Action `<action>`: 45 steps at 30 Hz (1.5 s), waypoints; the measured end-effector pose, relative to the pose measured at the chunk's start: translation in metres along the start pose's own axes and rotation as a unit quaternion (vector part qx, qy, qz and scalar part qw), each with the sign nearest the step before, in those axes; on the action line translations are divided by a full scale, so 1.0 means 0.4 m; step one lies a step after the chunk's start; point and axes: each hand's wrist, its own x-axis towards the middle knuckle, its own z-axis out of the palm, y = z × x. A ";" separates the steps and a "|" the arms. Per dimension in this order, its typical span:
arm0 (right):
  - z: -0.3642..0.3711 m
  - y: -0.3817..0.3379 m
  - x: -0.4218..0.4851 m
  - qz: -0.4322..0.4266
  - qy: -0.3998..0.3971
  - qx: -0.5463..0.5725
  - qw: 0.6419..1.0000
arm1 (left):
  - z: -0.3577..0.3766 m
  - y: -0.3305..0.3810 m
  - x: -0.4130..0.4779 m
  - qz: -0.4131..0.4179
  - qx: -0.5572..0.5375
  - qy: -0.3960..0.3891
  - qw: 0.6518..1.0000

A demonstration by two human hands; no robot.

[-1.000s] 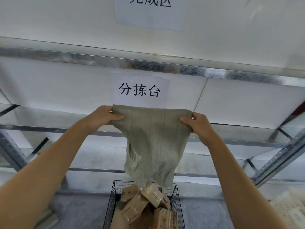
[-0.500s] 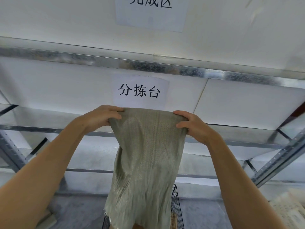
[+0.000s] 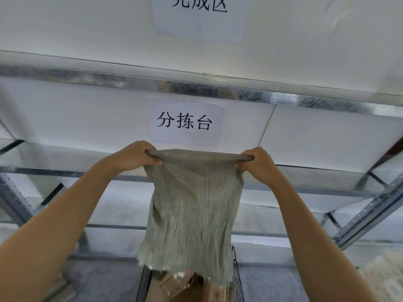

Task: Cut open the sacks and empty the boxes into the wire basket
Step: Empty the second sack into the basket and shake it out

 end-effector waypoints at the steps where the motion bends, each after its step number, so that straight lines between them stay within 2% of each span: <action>1: -0.007 0.000 -0.001 0.025 -0.001 0.060 0.998 | -0.009 0.004 -0.004 -0.010 -0.048 -0.005 0.999; 3: -0.010 0.000 -0.002 0.082 -0.005 0.183 0.980 | -0.020 0.000 -0.004 -0.033 -0.132 -0.006 0.991; 5: -0.002 0.005 0.002 0.106 0.012 0.242 0.964 | -0.016 -0.005 -0.003 -0.039 -0.198 0.008 0.979; 7: 0.007 0.003 0.004 0.110 0.050 0.233 0.965 | -0.006 -0.006 0.005 -0.045 -0.243 0.036 0.968; 10: 0.011 -0.004 0.005 0.050 0.111 0.151 0.981 | 0.005 -0.006 0.015 -0.064 -0.254 0.107 0.959; 12: 0.016 -0.012 0.005 0.014 0.127 0.166 0.978 | 0.006 -0.005 0.021 -0.050 -0.253 0.136 0.957; 14: 0.021 -0.024 0.002 0.013 0.119 0.189 0.975 | 0.006 0.002 0.025 -0.025 -0.269 0.150 0.951; 18: 0.009 -0.031 0.002 0.037 0.036 0.174 0.983 | -0.004 0.024 0.015 -0.006 -0.198 0.141 0.970; 21: 0.011 -0.016 0.000 0.039 -0.061 0.100 0.992 | 0.001 0.029 -0.005 -0.006 -0.104 0.004 0.995; 23: 0.030 -0.006 0.004 0.016 -0.089 0.017 0.996 | 0.019 0.024 -0.011 -0.016 0.011 -0.068 0.997; 24: 0.041 -0.004 0.007 0.007 -0.086 -0.013 0.996 | 0.031 0.015 -0.007 -0.017 0.061 -0.078 0.995; 26: 0.055 -0.001 0.006 0.001 -0.047 -0.056 0.997 | 0.055 -0.005 0.005 -0.014 0.115 -0.045 0.992; 29: 0.056 0.009 0.005 -0.025 0.007 -0.111 0.993 | 0.060 -0.012 0.010 -0.005 0.137 0.044 0.990; 32: 0.036 0.020 0.010 -0.034 -0.001 -0.067 0.997 | 0.034 -0.019 0.009 -0.012 0.065 0.020 0.998; 35: 0.007 0.019 0.008 0.006 -0.032 0.086 0.996 | 0.003 -0.026 -0.002 -0.032 -0.029 -0.005 0.999; 37: -0.002 0.024 0.005 0.051 -0.033 0.169 0.984 | -0.005 -0.023 -0.010 -0.045 -0.125 -0.002 0.991; 40: 0.005 0.035 0.006 0.095 -0.012 0.234 0.967 | -0.003 -0.024 -0.004 -0.051 -0.265 0.038 0.962; 43: 0.020 0.038 0.004 0.104 0.041 0.203 0.973 | 0.004 -0.013 0.006 -0.082 -0.315 0.119 0.938; 45: 0.027 0.033 0.002 0.064 0.064 0.158 0.983 | 0.009 -0.010 0.013 -0.096 -0.333 0.143 0.927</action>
